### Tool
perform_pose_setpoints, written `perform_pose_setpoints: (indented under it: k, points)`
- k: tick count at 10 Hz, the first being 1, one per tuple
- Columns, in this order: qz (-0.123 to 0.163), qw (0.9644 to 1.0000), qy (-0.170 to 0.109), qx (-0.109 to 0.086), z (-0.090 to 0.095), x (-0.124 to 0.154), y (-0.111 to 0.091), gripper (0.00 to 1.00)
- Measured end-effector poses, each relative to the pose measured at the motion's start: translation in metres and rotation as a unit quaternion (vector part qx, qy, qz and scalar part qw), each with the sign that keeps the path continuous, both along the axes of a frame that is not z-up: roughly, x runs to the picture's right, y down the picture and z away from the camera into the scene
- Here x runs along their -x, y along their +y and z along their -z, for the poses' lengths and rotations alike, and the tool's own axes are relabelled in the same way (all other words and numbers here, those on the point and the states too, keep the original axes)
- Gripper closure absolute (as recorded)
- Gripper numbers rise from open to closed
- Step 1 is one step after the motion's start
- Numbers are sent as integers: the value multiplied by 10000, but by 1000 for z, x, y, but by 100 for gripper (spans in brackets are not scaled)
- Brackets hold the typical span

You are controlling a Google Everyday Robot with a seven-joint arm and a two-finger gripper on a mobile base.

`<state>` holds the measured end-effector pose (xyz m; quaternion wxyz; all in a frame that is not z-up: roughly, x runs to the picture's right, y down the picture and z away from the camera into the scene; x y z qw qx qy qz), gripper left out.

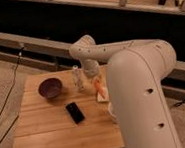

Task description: Place the pepper on the white sponge

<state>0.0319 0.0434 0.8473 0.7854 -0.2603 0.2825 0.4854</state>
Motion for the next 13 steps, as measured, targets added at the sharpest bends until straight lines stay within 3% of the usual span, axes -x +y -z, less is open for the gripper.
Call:
perform_pose_setpoints:
  k: [7,13]
  points:
    - [101,9997,189,121,-12,-18,13,100]
    - [393,9975,359,463,-27,-31,36,100]
